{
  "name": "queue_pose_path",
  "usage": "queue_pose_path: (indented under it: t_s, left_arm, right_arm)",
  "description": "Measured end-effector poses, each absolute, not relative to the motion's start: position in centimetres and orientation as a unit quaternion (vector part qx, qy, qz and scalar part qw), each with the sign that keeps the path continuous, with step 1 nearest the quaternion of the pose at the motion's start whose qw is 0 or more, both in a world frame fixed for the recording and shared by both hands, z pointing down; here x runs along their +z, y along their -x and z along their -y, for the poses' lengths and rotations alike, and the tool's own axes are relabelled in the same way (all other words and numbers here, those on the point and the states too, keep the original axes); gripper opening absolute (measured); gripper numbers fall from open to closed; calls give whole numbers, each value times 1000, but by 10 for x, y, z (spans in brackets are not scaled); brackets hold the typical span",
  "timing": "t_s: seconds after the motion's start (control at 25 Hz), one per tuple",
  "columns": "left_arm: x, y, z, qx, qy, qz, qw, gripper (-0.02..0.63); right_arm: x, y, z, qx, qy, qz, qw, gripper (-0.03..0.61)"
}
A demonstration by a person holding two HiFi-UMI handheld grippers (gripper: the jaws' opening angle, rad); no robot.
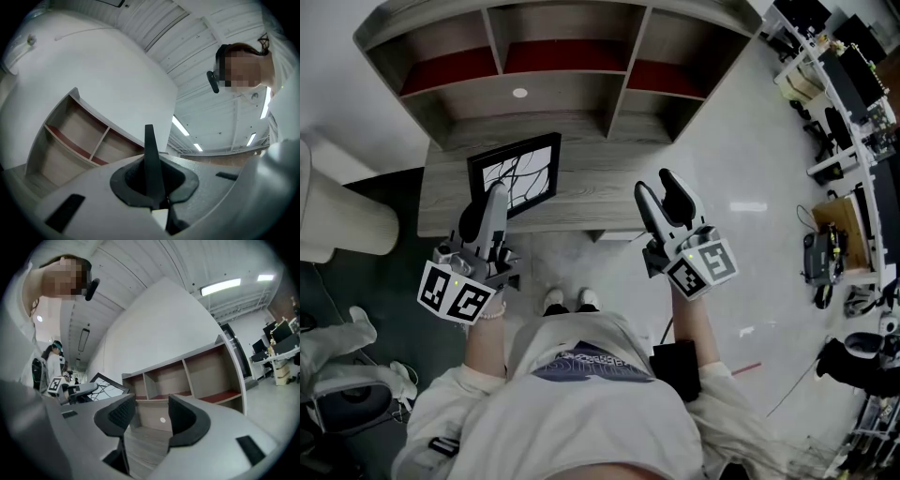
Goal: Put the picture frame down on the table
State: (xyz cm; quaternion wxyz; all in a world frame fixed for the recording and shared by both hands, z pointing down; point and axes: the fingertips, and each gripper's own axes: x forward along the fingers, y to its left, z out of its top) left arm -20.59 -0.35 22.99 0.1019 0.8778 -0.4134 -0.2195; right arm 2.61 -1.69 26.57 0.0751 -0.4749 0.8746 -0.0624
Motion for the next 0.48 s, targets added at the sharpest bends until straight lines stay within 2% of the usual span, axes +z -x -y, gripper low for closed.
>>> queue_pose_path:
  t_s: [0.16,0.32,0.48]
  left_arm:
    - [222,184,-4,-240,-885,376,130,21]
    - [215,134,-15,-273,-890,329,156,21]
    - [215,126,-14,-296,-893,286,181,21]
  right_arm:
    - [260,-23,6,-95,397,-907,105,213]
    - [278,-37,-6,-168,288,-939,87,238]
    - [280,-12,-7,-214,205,-950,100,256]
